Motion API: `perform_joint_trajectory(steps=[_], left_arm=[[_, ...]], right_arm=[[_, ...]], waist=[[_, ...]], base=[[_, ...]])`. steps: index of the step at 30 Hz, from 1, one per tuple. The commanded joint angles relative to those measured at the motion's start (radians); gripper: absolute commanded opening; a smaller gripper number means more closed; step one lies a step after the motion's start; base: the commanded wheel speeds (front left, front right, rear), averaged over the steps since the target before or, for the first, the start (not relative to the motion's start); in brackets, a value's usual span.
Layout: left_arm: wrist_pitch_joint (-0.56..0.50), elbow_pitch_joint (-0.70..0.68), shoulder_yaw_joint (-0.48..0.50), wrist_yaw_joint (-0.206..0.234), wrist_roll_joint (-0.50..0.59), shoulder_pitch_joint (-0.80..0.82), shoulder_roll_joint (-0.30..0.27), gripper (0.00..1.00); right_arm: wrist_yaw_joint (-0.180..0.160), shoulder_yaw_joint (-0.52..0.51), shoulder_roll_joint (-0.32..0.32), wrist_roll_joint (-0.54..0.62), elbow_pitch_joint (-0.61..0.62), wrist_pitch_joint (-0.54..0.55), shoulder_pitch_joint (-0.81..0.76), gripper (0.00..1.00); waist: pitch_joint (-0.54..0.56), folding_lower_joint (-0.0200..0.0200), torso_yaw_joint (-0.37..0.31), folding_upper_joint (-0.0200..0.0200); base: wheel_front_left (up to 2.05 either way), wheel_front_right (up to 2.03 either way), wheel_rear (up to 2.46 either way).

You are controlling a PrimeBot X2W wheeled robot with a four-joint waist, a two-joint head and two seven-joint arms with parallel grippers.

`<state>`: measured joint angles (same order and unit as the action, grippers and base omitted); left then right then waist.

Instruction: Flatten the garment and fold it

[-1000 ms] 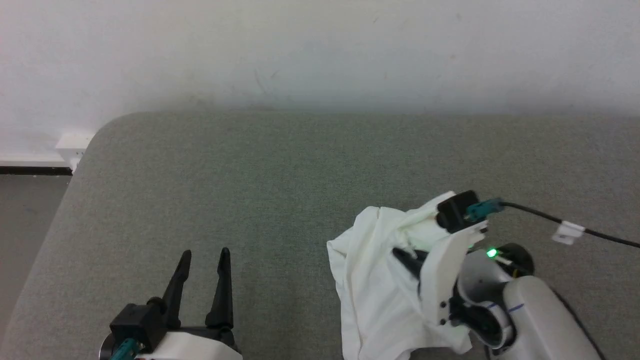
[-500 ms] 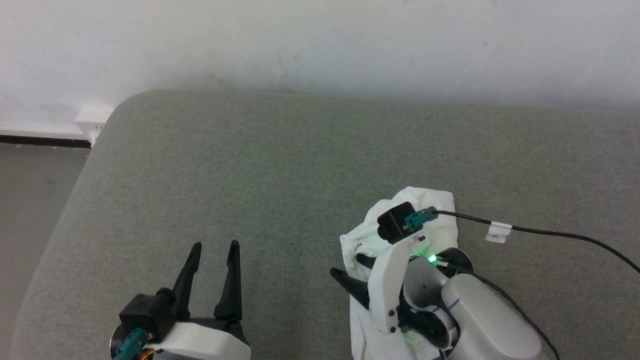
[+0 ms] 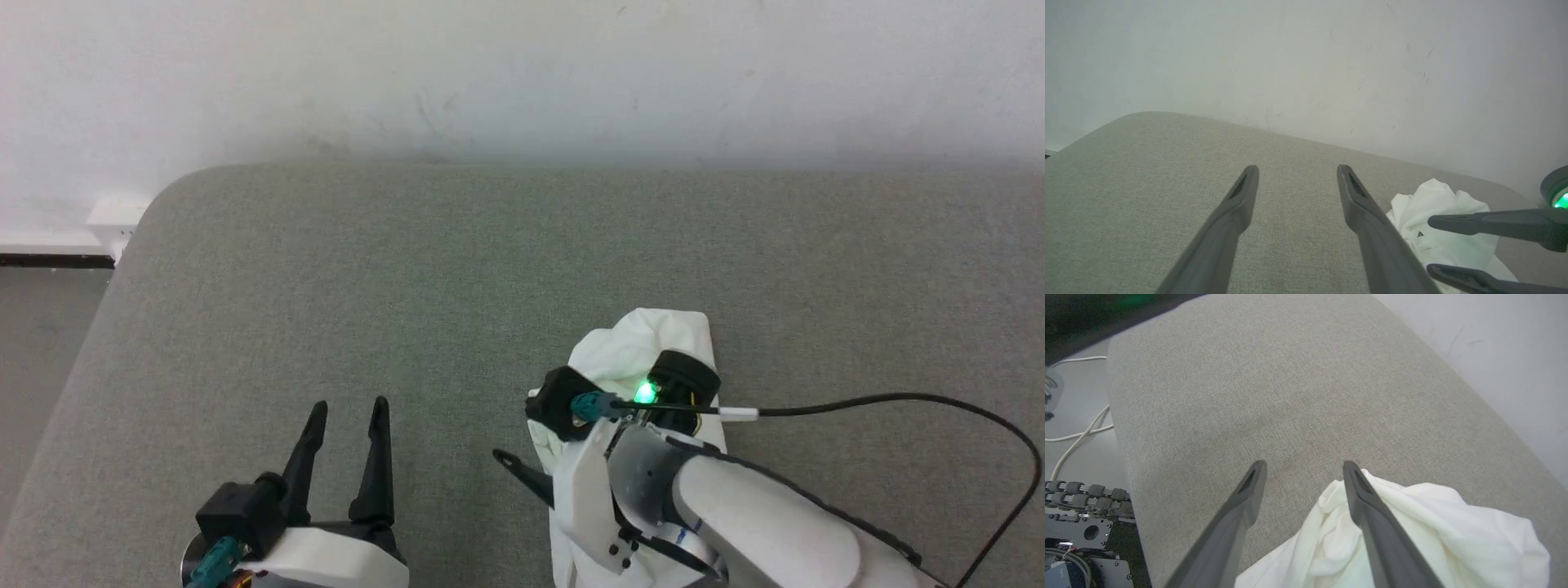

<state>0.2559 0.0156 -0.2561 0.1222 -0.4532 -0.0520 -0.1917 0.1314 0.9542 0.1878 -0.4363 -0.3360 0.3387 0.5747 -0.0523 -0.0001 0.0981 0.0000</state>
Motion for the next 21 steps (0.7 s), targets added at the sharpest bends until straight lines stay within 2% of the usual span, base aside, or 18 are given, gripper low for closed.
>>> perform_joint_trajectory(steps=[1, 4, 9, 13, 16, 17, 21], left_arm=[[0.005, 0.001, 0.004, -0.005, -0.002, 0.011, 0.002, 1.0], [0.005, 0.001, 0.012, 0.002, 0.001, 0.0, 0.0, 1.0], [0.005, -0.011, 0.035, 0.027, 0.021, -0.018, -0.009, 1.0], [0.006, -0.031, 0.058, 0.039, 0.04, -0.03, -0.009, 1.0], [0.006, -0.039, 0.074, 0.042, 0.051, -0.041, -0.008, 1.0], [0.006, -0.039, 0.074, 0.042, 0.051, -0.041, -0.008, 1.0], [0.006, -0.041, 0.095, 0.044, 0.068, -0.053, -0.008, 1.0]], right_arm=[[-0.001, -0.015, 0.016, -0.007, 0.026, -0.027, 0.005, 1.0], [-0.001, -0.091, 0.04, -0.008, 0.095, -0.099, -0.049, 1.0], [-0.001, -0.329, 0.04, 0.024, 0.217, -0.221, -0.224, 1.0], [-0.001, -0.529, 0.009, 0.079, 0.315, -0.29, -0.377, 1.0], [-0.001, -0.656, -0.017, 0.116, 0.366, -0.312, -0.475, 1.0], [-0.001, -0.656, -0.017, 0.116, 0.366, -0.312, -0.475, 1.0], [-0.001, -0.793, -0.054, 0.151, 0.419, -0.314, -0.568, 1.0]], waist=[[0.012, 0.0001, -0.013, 0.0], [0.024, 0.0001, -0.028, 0.0], [0.039, 0.0001, -0.057, 0.0], [0.048, 0.0001, -0.078, 0.0], [0.052, 0.0001, -0.093, 0.0], [0.052, 0.0001, -0.093, 0.0], [0.057, 0.0001, -0.107, 0.0]], base=[[0.0, 0.0, 0.0], [0.0, 0.0, 0.0], [0.0, 0.0, 0.0], [0.0, 0.0, 0.0], [0.0, 0.0, 0.0], [0.0, 0.0, 0.0], [0.0, 0.0, 0.0]])
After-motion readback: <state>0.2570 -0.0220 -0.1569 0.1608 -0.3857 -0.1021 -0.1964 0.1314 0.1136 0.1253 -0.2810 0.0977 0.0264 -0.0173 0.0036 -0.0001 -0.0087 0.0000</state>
